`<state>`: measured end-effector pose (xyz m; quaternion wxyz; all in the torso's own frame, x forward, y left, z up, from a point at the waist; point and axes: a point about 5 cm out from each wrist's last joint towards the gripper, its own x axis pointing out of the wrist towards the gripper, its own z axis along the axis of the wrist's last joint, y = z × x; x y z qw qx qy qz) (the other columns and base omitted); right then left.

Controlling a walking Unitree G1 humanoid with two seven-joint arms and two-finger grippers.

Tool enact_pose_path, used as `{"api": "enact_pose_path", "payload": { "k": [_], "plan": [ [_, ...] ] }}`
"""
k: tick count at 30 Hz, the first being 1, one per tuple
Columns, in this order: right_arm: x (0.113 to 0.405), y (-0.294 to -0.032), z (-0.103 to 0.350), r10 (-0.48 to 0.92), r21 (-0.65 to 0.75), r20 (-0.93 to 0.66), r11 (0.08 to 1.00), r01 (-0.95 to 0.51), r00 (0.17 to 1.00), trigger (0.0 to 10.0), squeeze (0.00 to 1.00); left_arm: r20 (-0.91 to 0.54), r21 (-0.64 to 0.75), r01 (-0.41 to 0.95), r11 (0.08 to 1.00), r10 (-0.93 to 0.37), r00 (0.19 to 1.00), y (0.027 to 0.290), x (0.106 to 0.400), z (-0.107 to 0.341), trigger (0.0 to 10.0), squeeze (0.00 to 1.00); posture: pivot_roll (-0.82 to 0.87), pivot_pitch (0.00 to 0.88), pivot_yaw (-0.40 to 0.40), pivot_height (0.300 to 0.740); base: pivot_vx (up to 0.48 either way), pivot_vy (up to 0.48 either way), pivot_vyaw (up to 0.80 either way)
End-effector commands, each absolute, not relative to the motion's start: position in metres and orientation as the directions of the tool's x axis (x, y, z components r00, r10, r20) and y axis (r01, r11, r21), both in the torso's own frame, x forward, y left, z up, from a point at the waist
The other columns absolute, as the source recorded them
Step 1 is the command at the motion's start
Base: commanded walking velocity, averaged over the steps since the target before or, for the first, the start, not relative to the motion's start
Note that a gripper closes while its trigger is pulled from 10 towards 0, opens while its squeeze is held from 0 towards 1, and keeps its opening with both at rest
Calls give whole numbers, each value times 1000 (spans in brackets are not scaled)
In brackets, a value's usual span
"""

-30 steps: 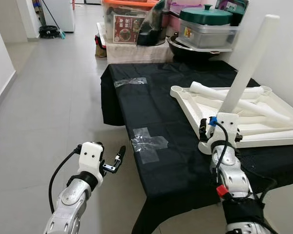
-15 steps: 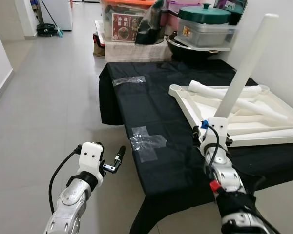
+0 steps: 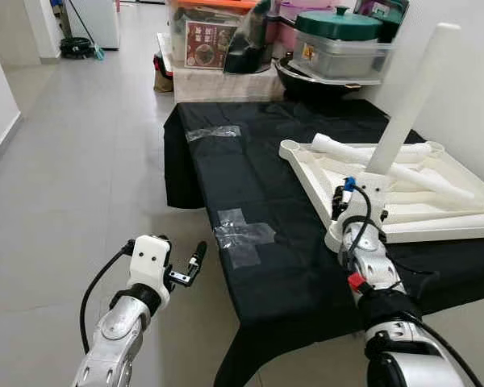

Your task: Building children table

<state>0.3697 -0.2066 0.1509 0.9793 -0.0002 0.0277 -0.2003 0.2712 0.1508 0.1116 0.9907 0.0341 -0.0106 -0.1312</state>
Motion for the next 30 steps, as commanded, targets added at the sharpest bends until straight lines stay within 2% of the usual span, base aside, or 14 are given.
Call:
{"api": "enact_pose_path", "payload": {
  "k": [1, 10, 12, 19, 23, 27, 30],
  "plan": [
    [367, -208, 146, -385, -14, -55, 923, 385, 921, 0, 0, 6, 81, 265, 961, -266, 964, 148, 272, 109, 10000, 0, 35, 0, -140, 740, 0, 0, 0],
    [365, -196, 137, -234, 7, -67, 972, 235, 970, 0, 0, 2, 83, 272, 959, -273, 962, 145, 274, 108, 10000, 0, 19, 0, -131, 740, 0, 0, 0],
    [362, -192, 133, -148, 7, -70, 989, 149, 987, 0, 0, 1, 83, 274, 958, -275, 961, 144, 274, 107, 10000, 0, 15, 0, -131, 740, 0, 0, 0],
    [346, -194, 134, 25, 22, -36, 999, -24, 999, 0, 0, -5, 84, 273, 958, -273, 962, 145, 272, 105, 10000, 0, -1, 0, -126, 740, 0, 0, 0],
    [329, -189, 139, 177, 20, -4, 984, -177, 984, 0, 0, -10, 83, 278, 957, -278, 960, 143, 272, 104, 10000, 0, -14, 0, -117, 740, 0, 0, 0],
    [326, -188, 139, 210, 20, -2, 978, -209, 978, 0, 0, -10, 83, 281, 956, -281, 960, 142, 273, 104, 10000, 0, -16, 0, -115, 740, 0, 0, 0],
    [311, -175, 142, 396, 32, 15, 918, -396, 918, 0, 0, -7, 87, 292, 952, -293, 956, 140, 276, 105, 10000, 0, -19, 0, -107, 740, 0, 0, 0]
  ]
}}
